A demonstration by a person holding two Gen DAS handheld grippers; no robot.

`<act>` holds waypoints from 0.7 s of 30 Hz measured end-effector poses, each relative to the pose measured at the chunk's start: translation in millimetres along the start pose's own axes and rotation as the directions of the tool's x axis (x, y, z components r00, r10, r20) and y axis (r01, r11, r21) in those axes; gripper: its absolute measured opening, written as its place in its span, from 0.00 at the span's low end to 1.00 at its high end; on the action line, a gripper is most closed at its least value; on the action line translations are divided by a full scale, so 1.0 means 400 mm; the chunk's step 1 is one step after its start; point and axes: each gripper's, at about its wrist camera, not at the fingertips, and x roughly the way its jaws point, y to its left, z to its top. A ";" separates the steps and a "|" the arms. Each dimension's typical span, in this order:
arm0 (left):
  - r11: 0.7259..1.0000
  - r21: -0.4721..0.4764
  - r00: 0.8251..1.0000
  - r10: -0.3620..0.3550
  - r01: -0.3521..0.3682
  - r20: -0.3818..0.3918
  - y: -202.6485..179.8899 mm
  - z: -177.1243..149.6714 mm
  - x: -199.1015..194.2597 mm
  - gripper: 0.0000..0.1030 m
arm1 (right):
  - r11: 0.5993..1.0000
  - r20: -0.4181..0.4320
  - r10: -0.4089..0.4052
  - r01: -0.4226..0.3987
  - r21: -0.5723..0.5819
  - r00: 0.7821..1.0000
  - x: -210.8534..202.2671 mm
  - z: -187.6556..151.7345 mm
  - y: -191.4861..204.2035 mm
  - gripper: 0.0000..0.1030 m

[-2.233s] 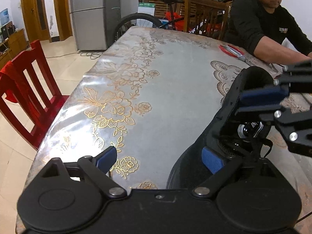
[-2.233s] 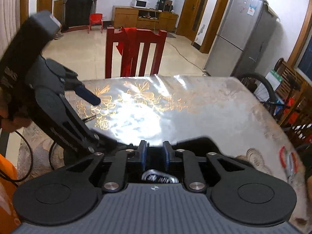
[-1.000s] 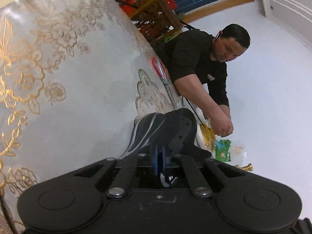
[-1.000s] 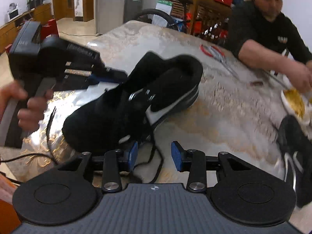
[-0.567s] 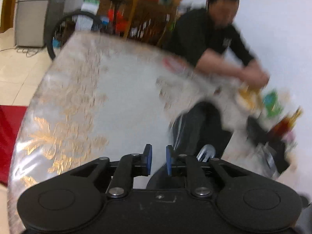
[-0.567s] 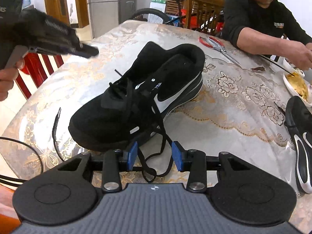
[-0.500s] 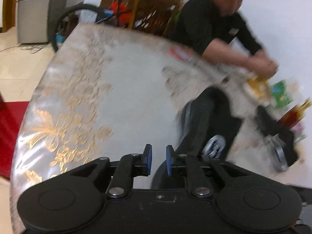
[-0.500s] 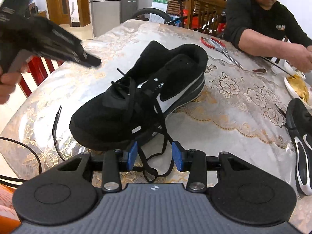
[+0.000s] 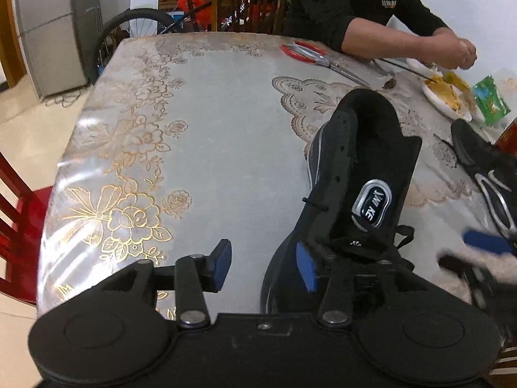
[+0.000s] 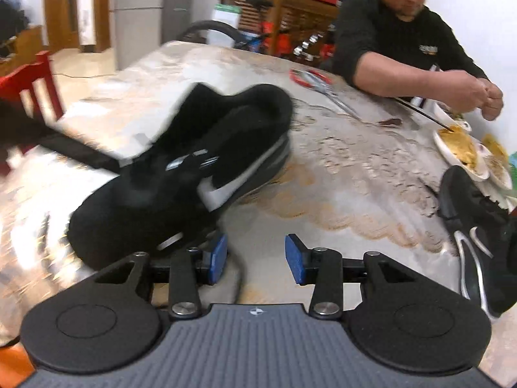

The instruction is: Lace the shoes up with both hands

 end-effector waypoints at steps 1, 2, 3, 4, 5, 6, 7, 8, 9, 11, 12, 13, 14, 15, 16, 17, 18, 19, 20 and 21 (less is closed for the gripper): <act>1.000 -0.006 1.000 -0.006 0.006 -0.004 0.004 0.002 0.001 0.42 | 1.000 -0.024 0.004 -0.003 0.031 1.000 0.030 0.021 -0.018 0.42; 1.000 -0.009 1.000 -0.008 0.008 -0.013 0.006 0.004 0.003 0.42 | 0.998 -0.046 0.018 -0.015 0.068 0.999 0.059 0.041 -0.037 0.41; 1.000 -0.004 1.000 -0.003 0.003 -0.023 0.006 0.004 0.007 0.42 | 0.993 -0.064 0.049 -0.042 0.110 0.997 0.087 0.062 -0.054 0.41; 1.000 0.004 1.000 0.005 -0.005 -0.031 0.005 0.004 0.010 0.43 | 0.988 -0.083 0.080 -0.068 0.141 0.993 0.118 0.082 -0.067 0.40; 1.000 0.015 0.999 0.014 -0.013 -0.036 0.003 0.001 0.012 0.43 | 0.983 -0.095 0.101 -0.085 0.162 0.990 0.146 0.101 -0.076 0.39; 0.999 0.029 0.999 0.022 -0.021 -0.039 0.001 -0.002 0.014 0.45 | 0.985 -0.101 0.094 -0.077 0.155 0.990 0.171 0.118 -0.073 0.36; 0.999 0.038 0.999 0.024 -0.023 -0.039 -0.001 -0.006 0.013 0.46 | 0.990 -0.116 0.075 -0.060 0.125 0.990 0.195 0.134 -0.064 0.30; 0.999 0.039 0.999 0.014 -0.013 -0.042 -0.001 -0.008 0.013 0.47 | 0.995 -0.127 0.066 -0.055 0.088 0.990 0.215 0.146 -0.052 0.20; 0.999 0.038 0.999 -0.001 0.003 -0.048 0.000 -0.010 0.015 0.47 | 0.996 -0.121 0.076 -0.069 0.056 0.990 0.227 0.155 -0.041 0.13; 0.999 0.019 0.998 -0.027 0.028 -0.056 0.003 -0.015 0.015 0.47 | 0.995 -0.090 0.100 -0.101 -0.012 0.991 0.236 0.168 -0.013 0.06; 1.000 0.003 0.998 -0.031 0.031 -0.054 0.004 -0.018 0.013 0.47 | 0.993 -0.083 0.109 -0.113 -0.039 0.991 0.240 0.176 0.000 0.05; 1.000 -0.021 0.999 -0.024 0.023 -0.049 0.008 -0.020 0.010 0.47 | 0.990 -0.086 0.130 -0.134 -0.049 0.988 0.246 0.186 0.010 0.03; 0.999 -0.052 0.999 -0.018 0.016 -0.040 0.015 -0.022 0.004 0.47 | 0.986 -0.089 0.150 -0.156 -0.059 0.985 0.251 0.195 0.021 0.03; 0.997 -0.078 0.999 -0.018 0.016 -0.029 0.022 -0.022 -0.002 0.47 | 0.982 -0.092 0.172 -0.178 -0.062 0.981 0.255 0.203 0.029 0.03; 0.996 -0.091 1.000 -0.018 0.016 -0.018 0.028 -0.020 -0.009 0.47 | 0.978 -0.095 0.193 -0.199 -0.055 0.976 0.257 0.208 0.032 0.03; 0.997 -0.082 1.000 -0.005 0.004 -0.009 0.029 -0.016 -0.015 0.47 | 0.974 -0.092 0.212 -0.218 -0.059 0.973 0.253 0.210 0.035 0.03; 0.998 -0.062 1.000 0.014 -0.014 -0.003 0.027 -0.011 -0.020 0.47 | 0.971 -0.074 0.223 -0.228 -0.071 0.972 0.242 0.209 0.036 0.03; 0.998 -0.036 0.999 0.045 -0.045 -0.003 0.023 -0.006 -0.024 0.47 | 0.971 -0.036 0.218 -0.220 -0.089 0.975 0.220 0.205 0.035 0.04; 0.997 -0.016 0.997 0.078 -0.078 -0.005 0.022 -0.002 -0.029 0.47 | 0.972 0.022 0.207 -0.203 -0.121 0.978 0.185 0.199 0.035 0.07; 0.995 -0.011 0.995 0.102 -0.103 -0.006 0.025 -0.002 -0.035 0.47 | 0.966 0.094 0.204 -0.185 -0.179 0.974 0.140 0.188 0.037 0.07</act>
